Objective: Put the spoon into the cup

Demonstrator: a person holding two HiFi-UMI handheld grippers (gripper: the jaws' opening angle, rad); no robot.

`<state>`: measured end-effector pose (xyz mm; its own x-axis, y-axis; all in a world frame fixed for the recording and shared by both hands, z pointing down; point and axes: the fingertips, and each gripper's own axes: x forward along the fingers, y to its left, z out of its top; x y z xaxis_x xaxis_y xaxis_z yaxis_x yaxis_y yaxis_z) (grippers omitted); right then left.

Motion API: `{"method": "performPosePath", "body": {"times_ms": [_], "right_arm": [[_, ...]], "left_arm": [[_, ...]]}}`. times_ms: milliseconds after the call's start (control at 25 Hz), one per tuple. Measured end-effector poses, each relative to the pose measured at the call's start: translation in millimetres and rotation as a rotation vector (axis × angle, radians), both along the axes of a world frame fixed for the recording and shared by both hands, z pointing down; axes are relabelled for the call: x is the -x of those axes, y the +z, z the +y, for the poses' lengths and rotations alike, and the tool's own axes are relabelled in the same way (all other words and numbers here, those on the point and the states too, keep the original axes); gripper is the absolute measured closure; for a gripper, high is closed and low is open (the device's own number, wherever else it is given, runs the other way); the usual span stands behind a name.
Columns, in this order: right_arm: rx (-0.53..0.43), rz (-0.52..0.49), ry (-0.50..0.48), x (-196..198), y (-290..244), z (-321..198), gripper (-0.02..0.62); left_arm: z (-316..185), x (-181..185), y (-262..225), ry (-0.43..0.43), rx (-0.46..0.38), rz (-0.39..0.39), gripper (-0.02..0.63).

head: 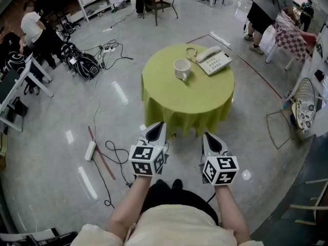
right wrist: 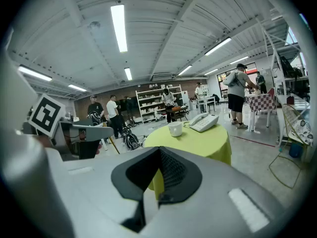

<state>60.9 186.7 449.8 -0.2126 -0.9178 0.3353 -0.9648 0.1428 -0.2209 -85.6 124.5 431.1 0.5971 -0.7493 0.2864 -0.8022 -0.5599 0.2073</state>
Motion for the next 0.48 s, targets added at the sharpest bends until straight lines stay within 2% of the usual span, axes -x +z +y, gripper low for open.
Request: {"method": "performPosePath", "body": {"times_ms": [480], "right_arm": [[-0.023,-0.028,0.014,-12.5,0.2,-3.2,0.594]], "left_arm": [[-1.7,-10.2,0.0,-0.006,-0.001,0.002,0.601]]}}
